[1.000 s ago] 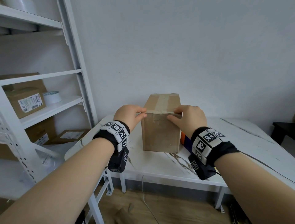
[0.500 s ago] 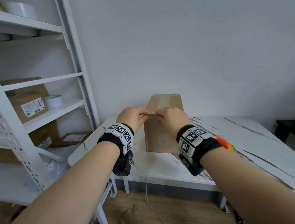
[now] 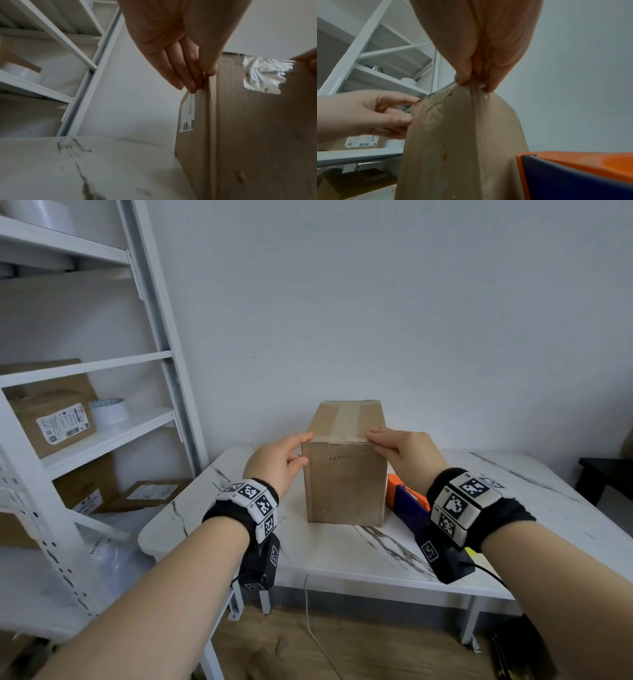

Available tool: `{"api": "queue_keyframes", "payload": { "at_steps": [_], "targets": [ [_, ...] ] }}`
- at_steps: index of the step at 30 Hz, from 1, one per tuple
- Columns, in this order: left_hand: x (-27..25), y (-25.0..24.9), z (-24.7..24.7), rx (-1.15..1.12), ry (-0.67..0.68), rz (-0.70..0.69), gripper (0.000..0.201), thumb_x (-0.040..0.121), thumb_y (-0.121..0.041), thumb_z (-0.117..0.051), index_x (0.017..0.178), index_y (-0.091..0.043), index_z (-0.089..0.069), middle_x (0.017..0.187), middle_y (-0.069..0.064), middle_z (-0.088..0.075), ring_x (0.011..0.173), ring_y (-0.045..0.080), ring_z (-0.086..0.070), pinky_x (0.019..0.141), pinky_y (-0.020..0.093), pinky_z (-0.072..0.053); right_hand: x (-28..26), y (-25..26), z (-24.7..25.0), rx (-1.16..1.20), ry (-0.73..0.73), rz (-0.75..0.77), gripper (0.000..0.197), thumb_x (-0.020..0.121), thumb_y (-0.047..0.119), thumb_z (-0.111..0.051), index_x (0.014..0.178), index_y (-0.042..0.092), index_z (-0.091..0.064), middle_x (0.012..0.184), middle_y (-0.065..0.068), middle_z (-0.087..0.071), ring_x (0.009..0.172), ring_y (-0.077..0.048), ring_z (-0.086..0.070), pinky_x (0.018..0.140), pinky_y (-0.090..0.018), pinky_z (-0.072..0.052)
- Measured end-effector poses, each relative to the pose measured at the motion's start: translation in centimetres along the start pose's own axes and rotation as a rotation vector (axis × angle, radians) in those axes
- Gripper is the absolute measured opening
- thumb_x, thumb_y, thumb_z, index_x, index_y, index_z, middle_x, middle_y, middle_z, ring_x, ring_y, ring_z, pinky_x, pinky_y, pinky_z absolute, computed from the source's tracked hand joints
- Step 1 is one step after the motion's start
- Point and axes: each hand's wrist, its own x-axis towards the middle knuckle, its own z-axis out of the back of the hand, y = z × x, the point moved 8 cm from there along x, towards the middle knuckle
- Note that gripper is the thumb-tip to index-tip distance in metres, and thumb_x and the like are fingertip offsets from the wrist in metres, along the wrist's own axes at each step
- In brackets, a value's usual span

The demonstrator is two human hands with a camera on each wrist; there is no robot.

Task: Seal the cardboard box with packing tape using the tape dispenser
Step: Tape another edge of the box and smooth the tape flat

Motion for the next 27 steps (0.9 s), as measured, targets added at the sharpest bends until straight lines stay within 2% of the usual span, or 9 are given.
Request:
{"api": "queue_keyframes", "payload": {
  "at_steps": [4, 7, 10, 12, 15, 17, 20, 24, 27],
  "targets": [
    [-0.1, 0.1, -0.5, 0.034, 0.011, 0.012, 0.048, 0.091, -0.014, -0.055, 0.136, -0.029, -0.046, 0.092, 0.001, -0.073, 0.091, 0.02, -0.066, 0.084, 0.03, -0.05, 0.4, -0.2, -0.2, -0.012, 0.021, -0.008, 0.036, 0.096, 0.001, -0.045, 0.13, 0.005, -0.055, 0.142, -0.009, -0.05, 0.139, -0.019, -0.037, 0.115, -0.019, -0.019],
    [-0.1, 0.0, -0.6, 0.059, 0.025, 0.015, 0.051, 0.09, -0.016, -0.059, 0.136, -0.031, -0.045, 0.095, 0.001, -0.071, 0.093, 0.02, -0.066, 0.087, 0.035, -0.052, 0.6, 0.0, -0.5, -0.087, 0.047, 0.011, 0.033, 0.095, -0.003, -0.042, 0.123, -0.001, -0.06, 0.132, -0.016, -0.058, 0.13, -0.029, -0.047, 0.107, -0.025, -0.029],
    [-0.3, -0.3, -0.5, 0.12, 0.026, 0.001, 0.051, 0.088, -0.023, -0.062, 0.135, -0.032, -0.045, 0.123, -0.001, -0.06, 0.112, 0.017, -0.06, 0.094, 0.036, -0.049, 0.6, -0.4, -0.8, -0.203, 0.024, 0.025, 0.028, 0.094, -0.002, -0.039, 0.109, 0.0, -0.062, 0.109, -0.013, -0.061, 0.107, -0.03, -0.055, 0.089, -0.032, -0.041],
    [-0.5, -1.1, -0.1, 0.168, -0.003, -0.045, 0.047, 0.087, -0.024, -0.062, 0.132, -0.029, -0.049, 0.14, -0.003, -0.046, 0.125, 0.017, -0.05, 0.1, 0.035, -0.045, 0.6, -0.6, -0.5, -0.276, -0.036, 0.006, 0.024, 0.095, 0.0, -0.038, 0.105, 0.002, -0.06, 0.105, -0.01, -0.059, 0.105, -0.028, -0.054, 0.08, -0.031, -0.04],
    [-1.2, -2.6, 0.3, 0.232, -0.019, -0.125, 0.046, 0.086, -0.026, -0.064, 0.13, -0.025, -0.051, 0.15, -0.005, -0.037, 0.136, 0.019, -0.038, 0.109, 0.034, -0.035, 0.5, -1.9, -0.2, -0.357, -0.044, -0.167, 0.016, 0.096, 0.008, -0.038, 0.099, 0.01, -0.053, 0.095, -0.01, -0.057, 0.097, -0.029, -0.057, 0.069, -0.031, -0.037],
    [-1.8, -3.3, 0.4, 0.294, 0.005, -0.171, 0.05, 0.086, -0.03, -0.064, 0.134, -0.024, -0.048, 0.15, -0.004, -0.039, 0.139, 0.019, -0.034, 0.113, 0.033, -0.028, 0.1, -3.6, -0.5, -0.382, 0.039, -0.32, 0.02, 0.098, 0.017, -0.04, 0.104, 0.006, -0.056, 0.101, -0.014, -0.062, 0.1, -0.034, -0.06, 0.073, -0.034, -0.041],
    [-2.3, -3.8, 0.6, 0.353, 0.036, -0.241, 0.057, 0.084, -0.029, -0.066, 0.137, -0.024, -0.046, 0.149, -0.005, -0.04, 0.142, 0.017, -0.03, 0.116, 0.031, -0.018, -0.7, -4.8, -1.6, -0.288, 0.082, -0.408, 0.03, 0.098, 0.019, -0.038, 0.106, 0.002, -0.062, 0.114, -0.019, -0.064, 0.106, -0.034, -0.059, 0.084, -0.035, -0.044],
    [-1.9, -4.2, 1.1, 0.371, 0.015, -0.247, 0.052, 0.083, -0.021, -0.068, 0.132, -0.022, -0.052, 0.136, 0.0, -0.051, 0.131, 0.021, -0.042, 0.116, 0.031, -0.017, -0.5, -1.3, -1.4, -0.115, -0.142, -0.303, 0.035, 0.092, 0.02, -0.044, 0.121, 0.0, -0.048, 0.124, -0.019, -0.054, 0.115, -0.036, -0.05, 0.096, -0.041, -0.04],
    [-1.3, -4.8, 0.7, 0.363, -0.002, -0.239, 0.047, 0.082, -0.016, -0.067, 0.127, -0.022, -0.057, 0.125, 0.002, -0.056, 0.12, 0.024, -0.049, 0.111, 0.034, -0.027, 0.6, 1.5, -2.7, -0.16, -0.105, -0.181, 0.05, 0.085, 0.037, -0.053, 0.122, 0.003, -0.048, 0.126, -0.018, -0.052, 0.123, -0.036, -0.041, 0.107, -0.04, -0.029]
  ]
}}
